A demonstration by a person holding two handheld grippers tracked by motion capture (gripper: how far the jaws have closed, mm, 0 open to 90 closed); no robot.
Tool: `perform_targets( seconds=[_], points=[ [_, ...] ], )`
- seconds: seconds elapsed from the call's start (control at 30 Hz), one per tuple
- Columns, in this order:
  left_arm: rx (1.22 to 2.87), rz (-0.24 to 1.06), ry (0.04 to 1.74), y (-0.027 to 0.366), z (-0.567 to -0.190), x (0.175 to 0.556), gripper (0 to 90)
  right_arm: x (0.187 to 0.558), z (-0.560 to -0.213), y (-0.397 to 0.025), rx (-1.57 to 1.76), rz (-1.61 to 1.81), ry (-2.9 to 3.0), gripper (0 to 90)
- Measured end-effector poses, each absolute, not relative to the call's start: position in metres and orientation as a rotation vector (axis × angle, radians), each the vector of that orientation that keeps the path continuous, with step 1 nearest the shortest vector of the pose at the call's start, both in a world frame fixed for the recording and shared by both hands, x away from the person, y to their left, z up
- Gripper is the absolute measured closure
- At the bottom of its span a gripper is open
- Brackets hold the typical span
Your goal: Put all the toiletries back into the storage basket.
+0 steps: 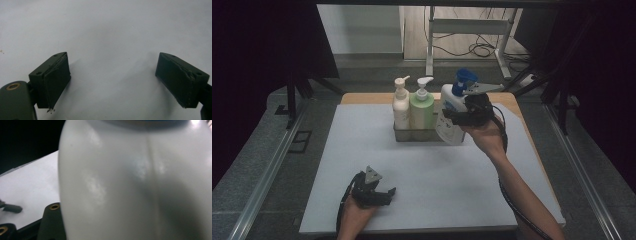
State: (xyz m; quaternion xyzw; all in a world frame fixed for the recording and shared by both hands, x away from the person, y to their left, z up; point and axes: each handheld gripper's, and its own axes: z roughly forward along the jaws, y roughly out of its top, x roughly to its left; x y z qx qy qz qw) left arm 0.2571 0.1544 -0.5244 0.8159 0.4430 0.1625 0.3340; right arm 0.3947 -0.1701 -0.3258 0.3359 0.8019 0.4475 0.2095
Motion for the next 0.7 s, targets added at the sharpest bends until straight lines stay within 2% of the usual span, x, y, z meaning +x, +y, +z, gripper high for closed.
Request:
perform_targets(
  seconds=[0.7],
  points=[
    [2.132,0.424,1.156,0.154,-0.524,0.257,11.9,0.439,-0.328,-0.165,1.02,1.196,2.142,38.0]
  ],
)
